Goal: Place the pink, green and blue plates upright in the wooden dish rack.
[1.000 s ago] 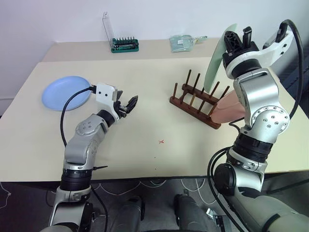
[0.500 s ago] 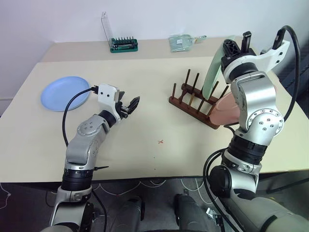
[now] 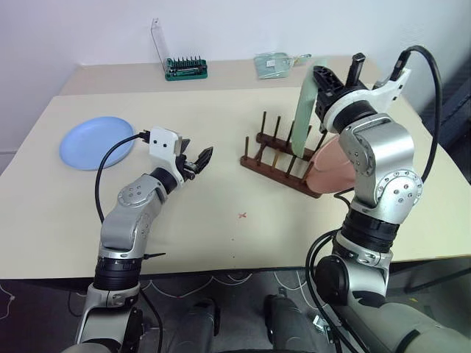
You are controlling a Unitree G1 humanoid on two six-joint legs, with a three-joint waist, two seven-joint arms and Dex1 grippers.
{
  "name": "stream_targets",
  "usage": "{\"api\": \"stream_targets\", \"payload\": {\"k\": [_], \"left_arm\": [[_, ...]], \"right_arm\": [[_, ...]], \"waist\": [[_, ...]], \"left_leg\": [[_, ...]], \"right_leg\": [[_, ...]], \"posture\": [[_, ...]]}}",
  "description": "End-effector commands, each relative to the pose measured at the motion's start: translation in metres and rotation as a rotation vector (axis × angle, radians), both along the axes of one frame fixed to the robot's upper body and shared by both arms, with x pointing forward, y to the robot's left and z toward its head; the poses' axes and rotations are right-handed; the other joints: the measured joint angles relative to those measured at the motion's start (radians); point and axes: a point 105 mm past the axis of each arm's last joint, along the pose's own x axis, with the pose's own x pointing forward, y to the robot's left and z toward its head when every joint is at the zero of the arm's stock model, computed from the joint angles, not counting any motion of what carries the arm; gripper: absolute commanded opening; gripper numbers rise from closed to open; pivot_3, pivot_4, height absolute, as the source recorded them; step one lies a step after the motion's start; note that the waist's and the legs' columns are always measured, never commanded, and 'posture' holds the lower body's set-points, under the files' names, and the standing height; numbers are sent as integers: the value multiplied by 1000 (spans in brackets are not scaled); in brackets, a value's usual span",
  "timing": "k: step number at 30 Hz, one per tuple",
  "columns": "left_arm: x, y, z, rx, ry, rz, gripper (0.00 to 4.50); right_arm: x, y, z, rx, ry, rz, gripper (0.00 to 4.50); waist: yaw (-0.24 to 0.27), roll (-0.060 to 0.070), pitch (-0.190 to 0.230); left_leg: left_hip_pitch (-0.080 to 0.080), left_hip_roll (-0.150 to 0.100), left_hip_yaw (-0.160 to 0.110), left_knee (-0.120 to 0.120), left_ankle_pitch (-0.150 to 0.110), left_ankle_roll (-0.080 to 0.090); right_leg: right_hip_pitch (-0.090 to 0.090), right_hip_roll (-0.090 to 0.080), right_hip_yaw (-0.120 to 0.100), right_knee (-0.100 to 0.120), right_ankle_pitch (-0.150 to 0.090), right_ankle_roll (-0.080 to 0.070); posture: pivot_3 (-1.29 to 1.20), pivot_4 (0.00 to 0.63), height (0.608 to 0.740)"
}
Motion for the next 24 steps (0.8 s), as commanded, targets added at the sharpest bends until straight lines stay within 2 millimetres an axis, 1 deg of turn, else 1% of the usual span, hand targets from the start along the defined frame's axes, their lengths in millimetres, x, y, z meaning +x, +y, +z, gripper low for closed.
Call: {"api": "stream_targets", "payload": {"k": [1,3,6,9,15,20,23,24], "left_arm": [[-2,2,14,1,-59,2,3456],[-2,2,14,2,-59,4,3456],[-2,3,14,2,-59,6,3456],[-2,3,13,2,-58,6,3456],[-2,4,13,8,-59,10,3456],[7,27,12,18,-62,73,3456],[7,35,6,32,-43,-2,3456],[8,37,4,45,-41,-25,3701]], "right_arm": [[-11,21,5,-19,-22,129,12],[-16,32,4,-29,-4,193,12],[-17,35,3,-44,9,210,12],[-17,33,12,-64,-31,190,12],[-23,36,31,-86,-119,191,12],[-24,36,35,-111,-150,188,12],[-27,34,43,-93,-200,181,12],[-28,33,45,-91,-210,179,1]], "waist": [[-1,0,0],[-1,0,0],[-6,0,0],[-10,0,0],[-17,0,0],[-18,0,0],[-17,0,0],[-17,0,0]], "left_leg": [[0,0,0,0,0,0],[0,0,0,0,0,0],[0,0,0,0,0,0],[0,0,0,0,0,0],[0,0,0,0,0,0],[0,1,0,0,0,0],[0,1,0,0,0,0],[0,1,0,0,0,0]], "right_leg": [[0,0,0,0,0,0],[0,0,0,0,0,0],[0,0,0,0,0,0],[0,0,0,0,0,0],[-1,1,0,0,0,0],[-1,2,0,0,0,0],[-1,2,0,0,0,0],[-1,2,0,0,0,0]], "posture": [[0,150,740],[0,150,740],[0,150,740],[0,150,740],[0,150,740],[0,150,740],[0,150,740],[0,150,740]]}}
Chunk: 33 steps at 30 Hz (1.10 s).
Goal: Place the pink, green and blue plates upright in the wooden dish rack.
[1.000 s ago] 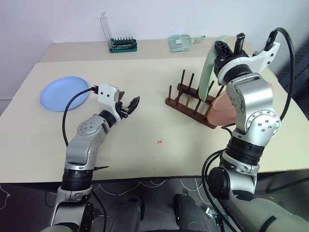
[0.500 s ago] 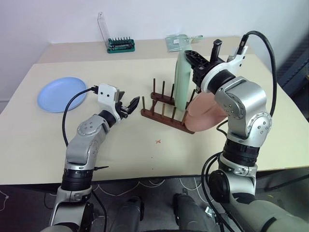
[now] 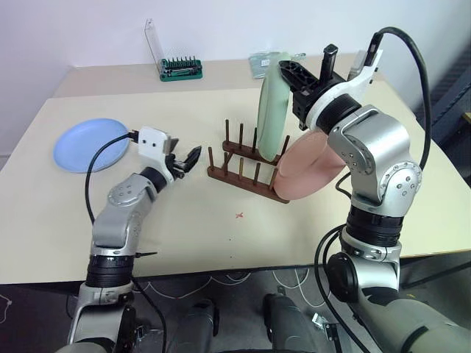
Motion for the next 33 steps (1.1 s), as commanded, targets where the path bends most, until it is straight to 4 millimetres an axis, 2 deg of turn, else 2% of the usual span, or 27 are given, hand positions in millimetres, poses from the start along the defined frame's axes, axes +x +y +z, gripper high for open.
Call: {"api": "stream_targets", "payload": {"k": [1,3,4,7,9,11,14,21,26,33], "left_arm": [[2,10,9,16,-44,-70,3997],[7,19,0,43,-11,-95,4412],[8,18,-9,88,23,-152,4412],[6,0,-26,79,125,-373,4412],[7,-5,-29,77,150,-423,4412],[7,-12,-38,157,165,-483,4412],[14,-29,-47,204,194,-554,4412],[24,-52,-60,282,235,-632,4412],[21,-52,-66,316,246,-666,4412],[-11,-38,-72,300,265,-698,4412]], "right_arm": [[-14,-1,28,24,-132,7,0],[-15,-2,30,29,-146,4,0],[-15,-2,32,33,-156,1,0],[-18,-2,37,39,-186,1,0],[-18,-3,38,42,-195,1,0],[-20,-3,41,45,-208,2,0],[-20,-3,42,49,-213,-7,0],[-17,-3,42,47,-221,-24,0],[-18,-3,42,43,-228,-34,0],[-18,-2,41,44,-230,-44,0]], "waist": [[0,0,0],[1,0,0],[1,0,0],[1,0,0],[1,0,0],[0,0,0],[0,0,0],[-3,0,0],[-2,0,0],[-6,1,0]], "left_leg": [[0,0,0,0,0,0],[0,0,0,0,0,0],[0,0,0,0,0,0],[0,0,0,0,0,0],[0,0,0,0,0,0],[-1,0,0,0,0,0],[-1,0,0,0,0,0],[0,0,0,0,0,0],[0,0,0,1,0,0],[0,0,0,0,0,0]], "right_leg": [[0,0,0,0,0,0],[0,0,0,0,0,0],[0,0,0,0,0,0],[0,0,0,0,0,0],[0,0,0,0,0,0],[0,0,0,0,0,0],[-1,0,0,0,0,0],[-1,0,0,0,0,0],[-1,0,0,2,0,0],[-2,0,1,2,0,0]], "posture": [[0,150,740],[0,150,740],[0,150,740],[0,150,740],[0,150,740],[0,150,740],[0,150,740],[0,150,740],[0,150,740],[0,150,740]]}}
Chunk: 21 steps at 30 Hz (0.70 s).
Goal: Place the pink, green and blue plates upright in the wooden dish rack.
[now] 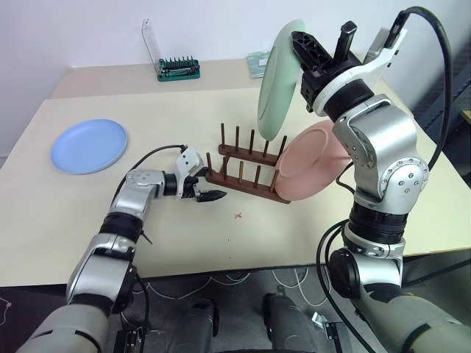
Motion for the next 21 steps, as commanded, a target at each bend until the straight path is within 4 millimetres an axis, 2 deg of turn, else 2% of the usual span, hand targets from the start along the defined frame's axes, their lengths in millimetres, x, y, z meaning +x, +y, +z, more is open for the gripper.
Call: {"api": "stream_targets", "payload": {"k": [1,8,14,16,21], "left_arm": [[-15,5,-4,-9,30,5,4412],[-32,6,5,-71,30,59,4412],[-50,-8,7,-92,14,83,4412],[-46,-12,6,-97,-22,146,4412],[-38,-20,10,-173,19,243,4412]], "right_arm": [[-14,4,16,16,-83,17,0],[-16,9,13,10,-72,41,0],[-19,13,10,22,-51,61,0],[-20,14,8,23,-44,63,0],[-19,13,8,23,-41,63,0]], "waist": [[2,0,0],[4,0,0],[6,1,0],[7,1,0],[8,1,0]], "left_leg": [[0,0,0,0,0,0],[0,0,0,0,0,0],[0,0,0,0,0,0],[0,0,0,0,0,0],[0,0,0,0,0,0]], "right_leg": [[0,0,0,0,0,0],[0,0,0,1,0,0],[0,0,1,0,0,0],[0,0,1,0,0,0],[0,0,1,0,0,0]], "posture": [[0,150,740],[0,150,740],[0,150,740],[0,150,740],[0,150,740]]}}
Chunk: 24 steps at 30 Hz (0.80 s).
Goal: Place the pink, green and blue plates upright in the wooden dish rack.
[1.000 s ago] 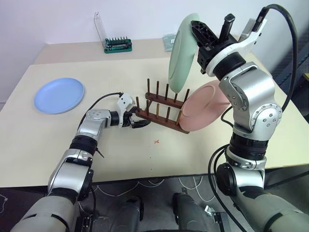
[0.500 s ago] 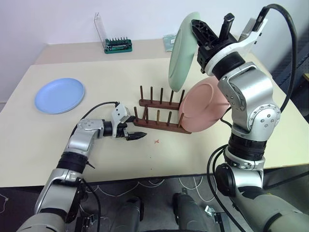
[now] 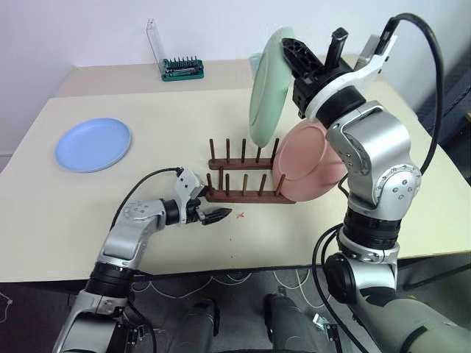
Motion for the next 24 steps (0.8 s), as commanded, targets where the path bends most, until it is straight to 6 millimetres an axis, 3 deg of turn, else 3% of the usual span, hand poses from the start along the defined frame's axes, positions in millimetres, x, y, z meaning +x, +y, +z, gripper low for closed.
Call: {"api": "stream_targets", "payload": {"k": [1,15,24], "left_arm": [[8,-5,15,-45,-24,55,4412],[34,-39,15,-80,-12,177,4412],[30,-29,19,-93,-41,188,4412]], "right_arm": [[-11,1,14,17,-64,16,0],[-10,-2,9,-13,-48,-12,0],[-9,-5,5,-26,-35,-25,0]], "waist": [[-1,0,0],[0,0,0],[-2,0,0]], "left_leg": [[0,0,0,0,0,0],[0,0,1,1,0,0],[0,0,1,0,0,0]], "right_leg": [[0,0,0,0,0,0],[0,0,0,0,0,0],[0,0,0,0,0,0]], "posture": [[0,150,740],[0,150,740],[0,150,740]]}}
